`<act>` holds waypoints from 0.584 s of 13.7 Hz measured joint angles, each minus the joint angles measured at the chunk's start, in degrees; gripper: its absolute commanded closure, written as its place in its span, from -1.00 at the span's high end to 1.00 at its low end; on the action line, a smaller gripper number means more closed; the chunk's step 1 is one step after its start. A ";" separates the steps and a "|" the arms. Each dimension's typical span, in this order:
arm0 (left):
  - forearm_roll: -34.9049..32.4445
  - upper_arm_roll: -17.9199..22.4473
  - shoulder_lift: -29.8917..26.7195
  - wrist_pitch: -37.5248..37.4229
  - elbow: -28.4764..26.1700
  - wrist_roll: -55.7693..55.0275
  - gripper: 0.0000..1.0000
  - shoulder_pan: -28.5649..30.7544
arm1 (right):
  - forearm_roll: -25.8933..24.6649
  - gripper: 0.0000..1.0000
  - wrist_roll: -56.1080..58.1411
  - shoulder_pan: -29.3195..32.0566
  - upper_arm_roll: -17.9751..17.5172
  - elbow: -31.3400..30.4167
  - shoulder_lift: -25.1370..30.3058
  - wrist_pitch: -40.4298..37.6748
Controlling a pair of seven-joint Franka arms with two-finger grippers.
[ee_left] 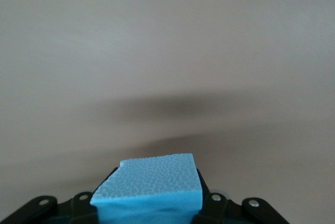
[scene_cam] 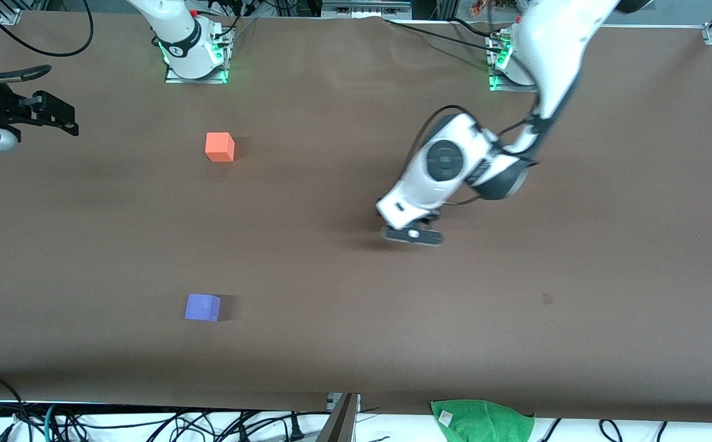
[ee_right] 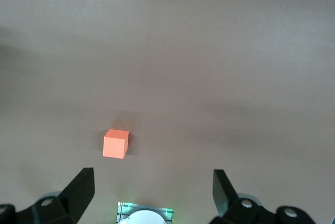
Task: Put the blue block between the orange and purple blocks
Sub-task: 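Carry the blue block with the left gripper toward the table middle, then lower the blue block at the table middle and open the left gripper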
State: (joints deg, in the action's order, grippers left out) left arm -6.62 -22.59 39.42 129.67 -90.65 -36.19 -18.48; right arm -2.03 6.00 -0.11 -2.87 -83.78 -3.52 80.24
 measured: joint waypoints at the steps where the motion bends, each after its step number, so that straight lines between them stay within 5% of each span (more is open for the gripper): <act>1: 0.00 0.36 2.44 2.28 1.26 -1.32 -0.06 -2.25 | 0.00 1.00 0.00 0.00 0.00 0.00 0.00 0.00; 3: 0.00 1.17 6.03 5.91 2.35 -3.49 0.38 -5.26 | 0.00 1.00 0.00 0.00 0.00 0.00 0.00 0.00; 4: 0.00 2.11 7.14 6.61 2.60 -4.53 0.99 -6.75 | 0.00 1.00 0.00 0.00 0.00 0.00 0.00 0.01; 8: 0.00 5.37 8.22 7.08 3.42 -6.08 1.00 -10.86 | 0.00 1.00 0.00 0.00 0.00 -0.01 -0.23 0.09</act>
State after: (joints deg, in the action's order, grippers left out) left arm -6.62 -17.22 47.65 136.75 -87.24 -42.27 -29.33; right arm -2.03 6.00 -0.11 -2.87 -83.80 -3.75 80.33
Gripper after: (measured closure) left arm 0.128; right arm 0.000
